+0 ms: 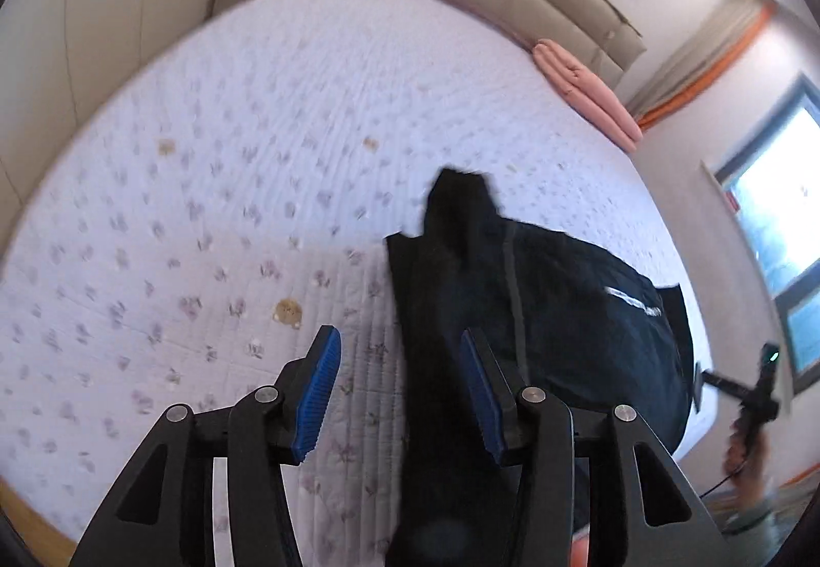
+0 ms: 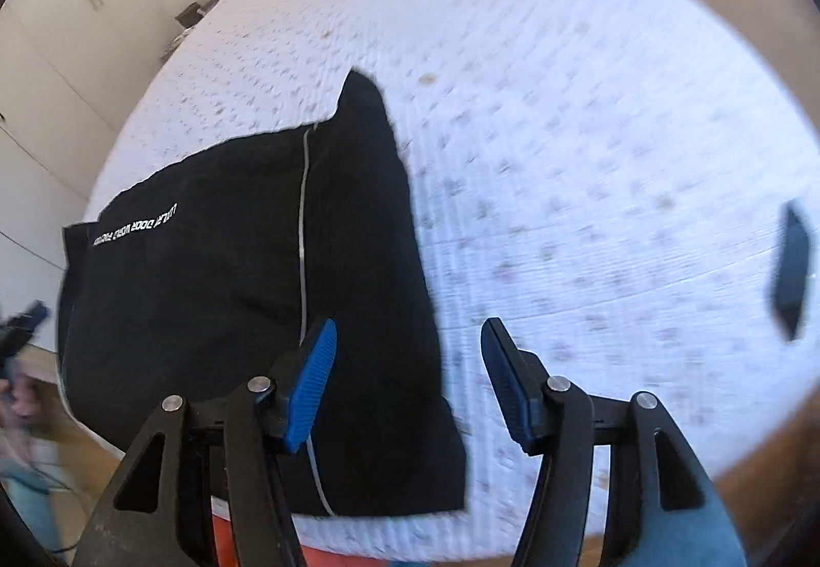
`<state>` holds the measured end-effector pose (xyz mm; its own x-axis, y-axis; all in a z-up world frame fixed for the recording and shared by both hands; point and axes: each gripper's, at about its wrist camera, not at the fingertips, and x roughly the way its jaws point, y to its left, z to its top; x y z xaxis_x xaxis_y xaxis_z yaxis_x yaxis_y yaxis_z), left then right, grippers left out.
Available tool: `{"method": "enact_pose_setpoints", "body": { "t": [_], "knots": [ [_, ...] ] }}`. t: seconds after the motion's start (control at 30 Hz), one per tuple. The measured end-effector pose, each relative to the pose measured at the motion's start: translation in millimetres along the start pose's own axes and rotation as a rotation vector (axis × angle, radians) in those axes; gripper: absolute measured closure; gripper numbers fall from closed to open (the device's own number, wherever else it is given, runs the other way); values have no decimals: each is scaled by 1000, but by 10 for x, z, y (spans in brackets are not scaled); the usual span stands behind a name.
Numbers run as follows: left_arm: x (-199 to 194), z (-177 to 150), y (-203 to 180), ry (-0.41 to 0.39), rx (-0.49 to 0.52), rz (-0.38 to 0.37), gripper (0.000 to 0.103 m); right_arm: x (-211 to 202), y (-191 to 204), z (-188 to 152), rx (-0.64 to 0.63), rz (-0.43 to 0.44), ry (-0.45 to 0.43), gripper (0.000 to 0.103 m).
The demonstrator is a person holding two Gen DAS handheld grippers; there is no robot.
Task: Fold large clothes
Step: 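Lower the folded jacket onto the bed and open both grippers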
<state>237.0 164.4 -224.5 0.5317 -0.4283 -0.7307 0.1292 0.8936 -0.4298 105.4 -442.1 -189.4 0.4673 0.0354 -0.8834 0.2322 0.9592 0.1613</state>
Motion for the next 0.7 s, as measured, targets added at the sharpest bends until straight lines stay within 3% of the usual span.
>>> {"method": "enact_pose_setpoints", "body": {
  "t": [0.17, 0.27, 0.4, 0.57, 0.7],
  "knots": [
    [-412, -148, -422, -25, 100, 73, 52, -569, 100, -144, -3, -53, -74, 40],
    [-482, -259, -651, -40, 128, 104, 51, -709, 182, -283, 7, -99, -71, 39],
    [-616, -385, -800, -44, 119, 138, 51, -748, 221, -435, 81, -76, -19, 39],
    [-807, -418, -1134, -92, 171, 330, 46, -805, 427, -522, 135, -115, -17, 35],
    [-968, -466, -1489, -145, 215, 363, 39, -1109, 842, -537, 123, -73, -85, 30]
  ]
}}
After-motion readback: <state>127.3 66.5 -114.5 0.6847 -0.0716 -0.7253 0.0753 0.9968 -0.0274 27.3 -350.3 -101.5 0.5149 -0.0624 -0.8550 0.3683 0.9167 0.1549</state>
